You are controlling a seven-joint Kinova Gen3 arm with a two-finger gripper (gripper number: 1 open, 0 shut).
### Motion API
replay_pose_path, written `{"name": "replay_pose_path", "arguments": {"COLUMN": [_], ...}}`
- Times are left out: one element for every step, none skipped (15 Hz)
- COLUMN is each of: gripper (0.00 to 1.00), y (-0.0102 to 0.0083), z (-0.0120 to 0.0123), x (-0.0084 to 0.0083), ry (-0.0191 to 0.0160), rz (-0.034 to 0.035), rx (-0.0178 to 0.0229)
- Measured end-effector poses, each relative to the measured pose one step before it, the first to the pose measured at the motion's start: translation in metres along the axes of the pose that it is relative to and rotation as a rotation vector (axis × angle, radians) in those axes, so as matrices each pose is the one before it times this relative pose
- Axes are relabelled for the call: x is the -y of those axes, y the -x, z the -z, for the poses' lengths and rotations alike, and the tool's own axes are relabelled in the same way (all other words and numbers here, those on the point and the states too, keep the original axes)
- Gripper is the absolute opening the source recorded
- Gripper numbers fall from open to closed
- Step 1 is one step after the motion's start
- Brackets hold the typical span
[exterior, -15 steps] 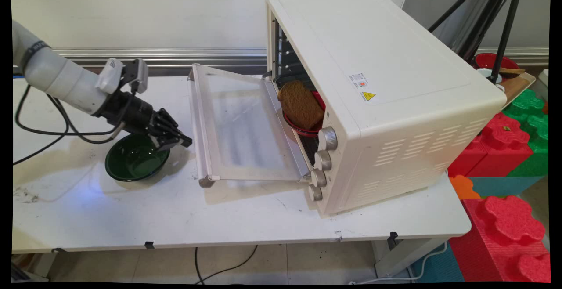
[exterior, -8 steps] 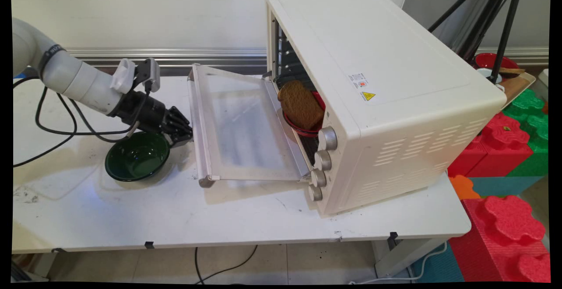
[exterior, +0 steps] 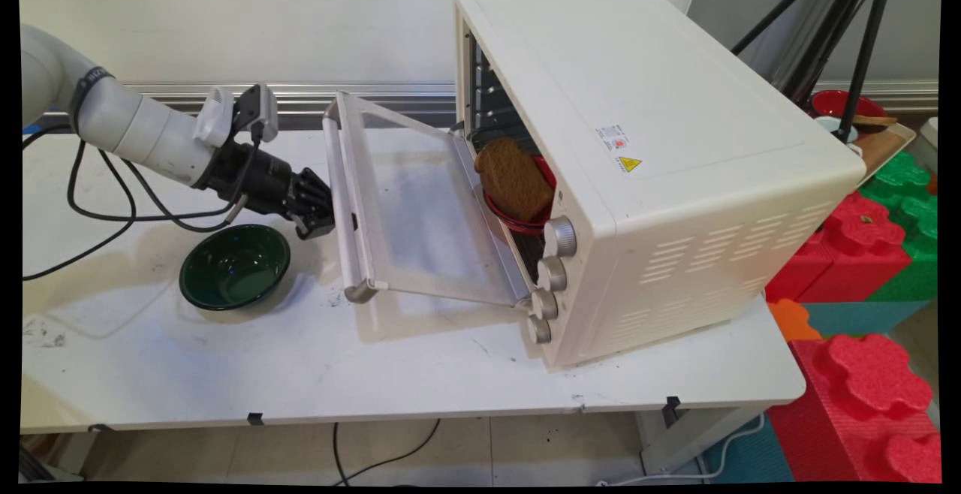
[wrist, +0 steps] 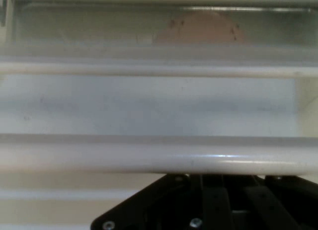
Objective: Close the oven
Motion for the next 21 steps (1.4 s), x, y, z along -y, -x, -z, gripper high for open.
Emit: {"name": "replay_pose_path", "arguments": {"gripper": [0.0,0.0,0.0,0.0,0.0,0.0,0.0,0.0,0.0,0.0,0.0,0.0,0.0,0.0,0.0,0.0,0.0,0.0,0.0,0.0,0.0], "y": [-0.00215,-0.00234,-0.00339,-0.00403,-0.00337,-0.00352,-0.00455,-0.00251,-0.00499,-0.0047,-0.00446,-0.00504,-0.00448,-0.00601,-0.00634,-0.0051,-0.00597,-0.00495,-0.00523,-0.00355,-0.00496], "z": [0.00233,0.00359,0.00217,0.00087,0.0016,0.00069,0.00185,0.00198,0.00157,0.00077,0.00093,0.00019,0.00068,0.0012,0.00052,0.0004,-0.00003,0.00076,0.00024,-0.00006,-0.00006], "x": [-0.00015,-0.00049,-0.00004,0.00021,-0.00006,0.00008,-0.0001,-0.00018,0.00003,0.00016,0.00015,0.00036,0.00023,0.00048,0.00074,0.00073,0.00113,0.00105,0.00151,0.00117,0.00169], "ry": [-0.00218,-0.00272,-0.00068,0.00097,-0.00001,0.00042,-0.00012,-0.00197,-0.00046,-0.00002,-0.0005,0.00057,-0.00046,-0.00175,-0.00119,-0.00123,-0.00102,-0.00241,-0.00165,-0.00114,-0.00141], "rz": [0.00034,0.00098,-0.00132,-0.00287,-0.00114,-0.00206,-0.00156,0.00022,-0.00119,-0.00166,-0.00093,-0.00153,-0.00119,-0.00078,-0.00141,-0.00082,-0.00202,-0.0008,-0.00229,-0.00232,-0.00346], "rx": [-0.01101,-0.01346,-0.01207,-0.01034,-0.01064,-0.00889,-0.01344,-0.00938,-0.01408,-0.01188,-0.01176,-0.01175,-0.01146,-0.01619,-0.01579,-0.01262,-0.0144,-0.01314,-0.0131,-0.00865,-0.01182]}}
